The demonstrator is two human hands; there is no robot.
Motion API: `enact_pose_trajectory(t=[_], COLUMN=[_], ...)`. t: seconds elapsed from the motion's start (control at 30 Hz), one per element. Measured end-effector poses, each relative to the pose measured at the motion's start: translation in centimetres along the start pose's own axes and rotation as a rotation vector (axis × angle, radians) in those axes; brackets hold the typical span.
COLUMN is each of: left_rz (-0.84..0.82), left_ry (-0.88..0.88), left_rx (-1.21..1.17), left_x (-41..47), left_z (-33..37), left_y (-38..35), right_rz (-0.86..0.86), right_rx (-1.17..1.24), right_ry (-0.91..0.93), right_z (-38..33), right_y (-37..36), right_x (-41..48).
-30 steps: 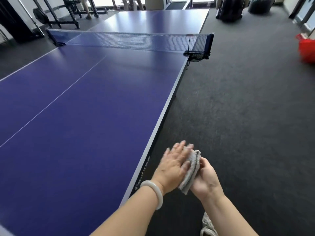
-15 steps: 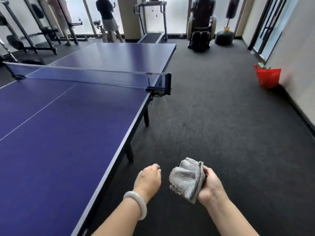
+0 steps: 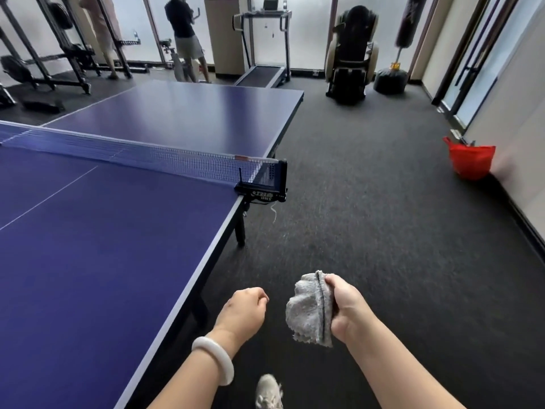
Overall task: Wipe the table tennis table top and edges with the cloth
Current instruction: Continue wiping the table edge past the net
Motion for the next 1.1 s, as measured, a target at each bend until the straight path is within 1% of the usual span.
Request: enact_pose_trajectory(t=[0.1,0.2,0.33,0.43,0.57,0.67,0.83,0.93,1.0,1.1], left_rz=[0.004,-0.016,-0.035,-0.027,0.031,0.114,0.277,0.402,0.474,0.517], left_ry=[-0.006,-0.021,-0.043,-0.061,-0.062,-0.043,0.027,0.069,0.105,0.137], left_rx=[0.013,0.026,0.062,0.095,0.124,0.109,0.062,0.024,0.008,0.050], left_x=[6.6,12.2,19.4,23.8,29.2,32.7,36.6,37.7,38.3,39.5], left_z=[1.4,3.8,7.2,9.3,10.8,11.5,12.5,12.7,12.5,12.1], left_y=[4.1,7.6,11.3,13.3,16.6,19.9,25.0,27.2,28.4,29.9], right_rz=[0.046,0.023,-0.015,-0.062,-0.117,-0.169,-0.284,-0.368,-0.388,-0.420], right_rx=[-0.113,-0.302,-0.733,-0.873,-0.983,-1.068,-1.207,-1.146,-1.113,-1.051], right_ry=[0.022,0.025,0.208,0.282,0.319,0.355,0.318,0.240,0.229,0.158], right_z=[-5.1,-10.1,-17.7,-21.7,-27.1,-31.5,-37.1,-38.6,-39.0,-37.7], right_y=[-0.6,-2.4,-5.4,-6.8,-8.0,-9.0,-10.6,-12.0,-13.3,-15.6], right_x=[4.8,8.7,13.8,17.7,24.8,30.4,39.6,44.9,48.3,52.1])
Point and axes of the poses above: each hand's wrist, its own x-axis towards the middle knuckle, its own y-axis out of the back of the hand, z = x × y, the point moved 9 cm from there along x, towards the middle knuckle, and after that the axes turned 15 degrees about -z, right-handed, at the moved point
